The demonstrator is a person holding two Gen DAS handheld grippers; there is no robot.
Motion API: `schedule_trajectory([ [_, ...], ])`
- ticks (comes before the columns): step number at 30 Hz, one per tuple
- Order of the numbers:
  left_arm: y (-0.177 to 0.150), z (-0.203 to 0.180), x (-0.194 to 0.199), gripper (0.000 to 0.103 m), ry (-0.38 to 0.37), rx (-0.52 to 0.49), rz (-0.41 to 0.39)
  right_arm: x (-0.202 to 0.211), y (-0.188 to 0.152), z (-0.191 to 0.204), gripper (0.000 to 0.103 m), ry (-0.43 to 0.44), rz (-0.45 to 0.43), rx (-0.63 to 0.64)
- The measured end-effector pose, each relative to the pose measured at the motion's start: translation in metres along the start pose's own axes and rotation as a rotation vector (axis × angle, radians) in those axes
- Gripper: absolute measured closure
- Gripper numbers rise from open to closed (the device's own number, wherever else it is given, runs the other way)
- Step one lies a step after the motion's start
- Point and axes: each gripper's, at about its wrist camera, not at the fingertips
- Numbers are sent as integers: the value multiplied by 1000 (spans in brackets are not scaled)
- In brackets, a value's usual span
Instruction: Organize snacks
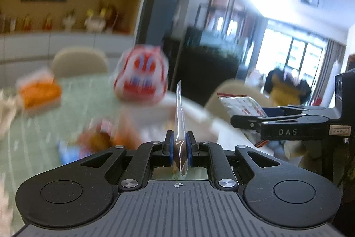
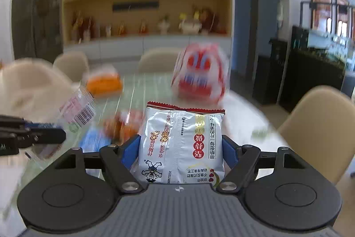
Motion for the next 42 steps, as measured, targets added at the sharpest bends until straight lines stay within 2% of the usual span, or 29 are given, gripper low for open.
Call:
schedule_trajectory([
  [3,27,3,-48,88,-15,52,-1,-22,40,-15,27,-57,-47,0],
  [6,26,14,-109,88,-1,123,64,-48,53,-27,27,-89,-37,-4],
  [11,-9,40,-194,88,20,231,153,-95,37,-44,27,-95,41,-23],
  [14,-32,60,-225,85,27,264,276,-128,20,-50,27,-66,121,-58],
  [15,-34,64,-226,85,31,266,288,-138,15,-51,27,-53,146,-69],
  [17,-33,75,-216,85,52,269,264,-160,5,-47,27,-23,194,-86],
  [20,-21,93,-187,85,103,278,188,-200,-10,-35,27,15,274,-99],
  [23,-17,113,-153,85,162,246,128,-239,-24,-20,26,74,365,-110],
  [27,-27,142,-107,85,273,206,143,-264,-35,-6,26,32,430,-106],
  [30,-38,170,-81,85,344,250,168,-262,-35,-2,25,55,434,-125],
  [32,-45,188,-63,85,383,311,175,-259,-32,-2,21,100,427,-160],
  [33,-49,194,-56,85,394,337,176,-260,-32,1,15,105,428,-161],
  [34,-54,200,-51,85,400,359,179,-261,-31,5,14,94,439,-146],
  [36,-64,204,-46,85,384,379,195,-252,-27,10,14,23,406,-136],
  [37,-68,204,-42,85,373,382,204,-243,-24,15,14,18,375,-134],
  [42,-86,204,-33,85,332,391,259,-192,-23,64,14,146,292,-77],
])
Point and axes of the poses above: each gripper's, at about its wrist camera, not at the fingertips, and x roughly against the way its jaws point, z to its left, y to its top, and after that the axes turned 7 degrees about -z, right-handed
